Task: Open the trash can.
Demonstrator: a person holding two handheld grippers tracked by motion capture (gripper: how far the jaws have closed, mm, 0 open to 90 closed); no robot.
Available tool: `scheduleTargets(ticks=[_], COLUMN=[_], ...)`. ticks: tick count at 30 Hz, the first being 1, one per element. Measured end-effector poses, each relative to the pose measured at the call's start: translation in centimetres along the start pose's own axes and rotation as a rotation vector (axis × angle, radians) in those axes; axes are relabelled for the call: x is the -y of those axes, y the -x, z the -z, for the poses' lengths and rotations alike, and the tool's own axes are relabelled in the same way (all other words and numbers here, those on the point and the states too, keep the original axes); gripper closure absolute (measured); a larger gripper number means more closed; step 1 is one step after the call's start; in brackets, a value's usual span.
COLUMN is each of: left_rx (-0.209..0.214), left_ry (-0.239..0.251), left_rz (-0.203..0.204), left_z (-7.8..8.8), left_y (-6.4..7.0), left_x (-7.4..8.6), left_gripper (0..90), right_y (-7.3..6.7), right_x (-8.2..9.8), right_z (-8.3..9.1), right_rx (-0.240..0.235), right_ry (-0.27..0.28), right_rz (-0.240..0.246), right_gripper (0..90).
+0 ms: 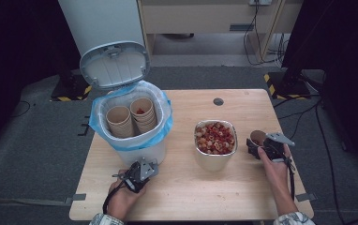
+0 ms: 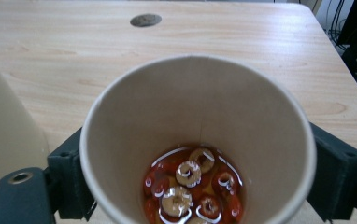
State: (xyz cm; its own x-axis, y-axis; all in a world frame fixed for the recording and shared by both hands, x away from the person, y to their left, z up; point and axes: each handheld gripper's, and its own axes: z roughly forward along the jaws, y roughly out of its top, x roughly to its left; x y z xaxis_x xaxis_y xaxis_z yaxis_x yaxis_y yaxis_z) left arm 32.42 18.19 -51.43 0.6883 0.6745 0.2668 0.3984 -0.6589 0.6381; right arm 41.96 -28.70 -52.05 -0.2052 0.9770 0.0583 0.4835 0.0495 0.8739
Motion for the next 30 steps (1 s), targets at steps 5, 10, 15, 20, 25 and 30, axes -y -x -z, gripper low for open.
scheduleTargets(ticks=[5, 10, 15, 20, 25, 30], left_rx=[-0.001, -0.001, 0.000, -0.002, -0.002, -0.003], left_ry=[0.000, 0.000, 0.000, 0.000, 0.000, 0.001], left_rz=[-0.003, -0.003, 0.000, -0.003, -0.004, -0.004], left_z=[0.0, 0.0, 0.0, 0.0, 0.0, 0.0], left_y=[0.0, 0.0, 0.0, 0.0, 0.0, 0.0], left_x=[0.0, 0.0, 0.0, 0.0, 0.0, 0.0], left_gripper=[89.8, 89.8, 89.7, 89.8, 89.8, 89.8], right_y=[-0.1, 0.0, -0.1, -0.5, -0.6, -0.2], right_x=[0.0, 0.1, -0.1, -0.7, -2.2, -3.4], right_z=[-0.2, 0.0, 0.5, 1.4, 2.3, 2.8], right_rx=[-0.004, -0.009, -0.041, -0.080, -0.093, -0.098], right_ry=[0.015, 0.016, 0.040, 0.049, 0.060, 0.054], right_rz=[0.009, 0.050, 0.066, 0.103, 0.174, 0.209], right_gripper=[20.6, 26.5, 28.8, 30.1, 30.9, 31.0])
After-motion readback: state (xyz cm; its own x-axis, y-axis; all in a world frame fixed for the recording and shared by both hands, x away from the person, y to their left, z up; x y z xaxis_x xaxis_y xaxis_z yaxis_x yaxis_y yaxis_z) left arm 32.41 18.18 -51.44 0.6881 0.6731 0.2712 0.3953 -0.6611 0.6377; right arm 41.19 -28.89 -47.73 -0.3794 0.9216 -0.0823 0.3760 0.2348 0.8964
